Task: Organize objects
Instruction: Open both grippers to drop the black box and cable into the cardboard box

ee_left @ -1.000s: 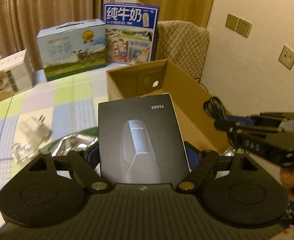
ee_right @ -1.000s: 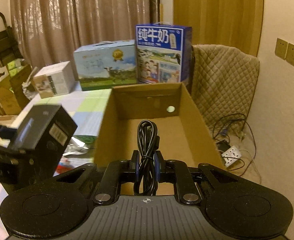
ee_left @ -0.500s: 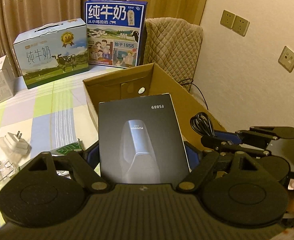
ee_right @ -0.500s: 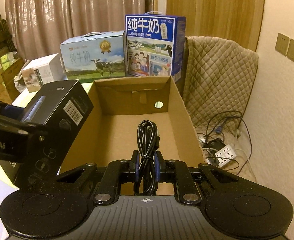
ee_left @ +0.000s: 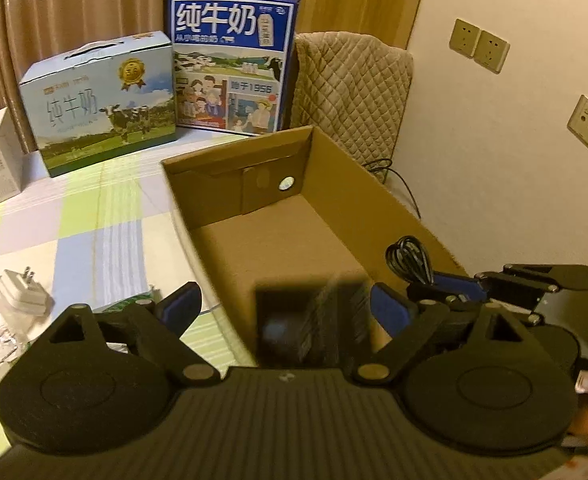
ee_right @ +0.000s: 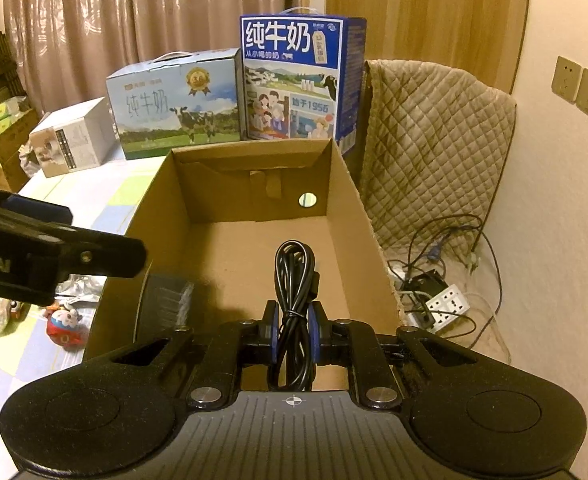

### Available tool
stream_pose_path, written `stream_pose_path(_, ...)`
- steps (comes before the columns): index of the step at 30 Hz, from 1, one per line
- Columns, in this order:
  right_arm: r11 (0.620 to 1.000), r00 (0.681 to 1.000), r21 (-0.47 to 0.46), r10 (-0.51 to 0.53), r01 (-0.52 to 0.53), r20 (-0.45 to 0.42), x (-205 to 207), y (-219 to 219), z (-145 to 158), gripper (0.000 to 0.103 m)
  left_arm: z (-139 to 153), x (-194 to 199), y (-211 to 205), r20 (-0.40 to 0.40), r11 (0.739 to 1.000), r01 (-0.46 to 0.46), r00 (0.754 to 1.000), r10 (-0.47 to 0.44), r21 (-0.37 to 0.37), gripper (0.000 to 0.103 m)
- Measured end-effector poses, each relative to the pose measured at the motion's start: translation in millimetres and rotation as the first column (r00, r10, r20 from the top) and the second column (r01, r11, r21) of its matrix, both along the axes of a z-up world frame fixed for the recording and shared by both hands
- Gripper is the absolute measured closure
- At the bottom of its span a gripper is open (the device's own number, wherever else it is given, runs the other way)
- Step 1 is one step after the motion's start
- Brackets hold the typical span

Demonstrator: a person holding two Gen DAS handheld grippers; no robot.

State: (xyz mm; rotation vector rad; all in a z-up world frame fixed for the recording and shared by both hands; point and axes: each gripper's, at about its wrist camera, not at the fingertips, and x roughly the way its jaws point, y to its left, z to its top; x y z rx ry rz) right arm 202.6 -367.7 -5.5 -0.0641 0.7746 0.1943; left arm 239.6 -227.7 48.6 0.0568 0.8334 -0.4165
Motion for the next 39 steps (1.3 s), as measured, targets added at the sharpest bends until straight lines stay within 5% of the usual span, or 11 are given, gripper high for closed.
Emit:
stream_pose_path(11,0.998,1.0,0.068,0.008,-0.01,0.028,5.3,6.8,2.7,0.091,3.8,-17.0,35.8,0.023,0.998,-0.056,0.998,0.056,0.015,0.013)
stream_pose_path(12,0.998,1.0,0.067,0.01,-0.012,0.029,5.9,8.0,2.6,0.086,3.3,-19.3,38.3,0.025,0.998,-0.059,0.998,0.058,0.022,0.013)
stream_pose_path(15,0.998,0.999,0.061,-0.013,0.011,0.033,4.2,10.0,3.4,0.035,1.0,-27.3,45.3,0.033,0.997,-0.066,0.997,0.064,0.044,0.011)
stream_pose_path(29,0.995,0.995,0.006,0.099,-0.1,0.02,-64.7,88.8,24.2,0.031,-2.2,-92.6,119.7,0.049,0.983,-0.163,0.986,0.16,0.084,0.004)
stream_pose_path(39,0.981,0.98,0.004,0.195,-0.195,-0.035,-115.4,169.2,17.0,0.027,6.3,-147.3,193.7,0.078,0.952,-0.289,0.956,0.282,0.103,0.001)
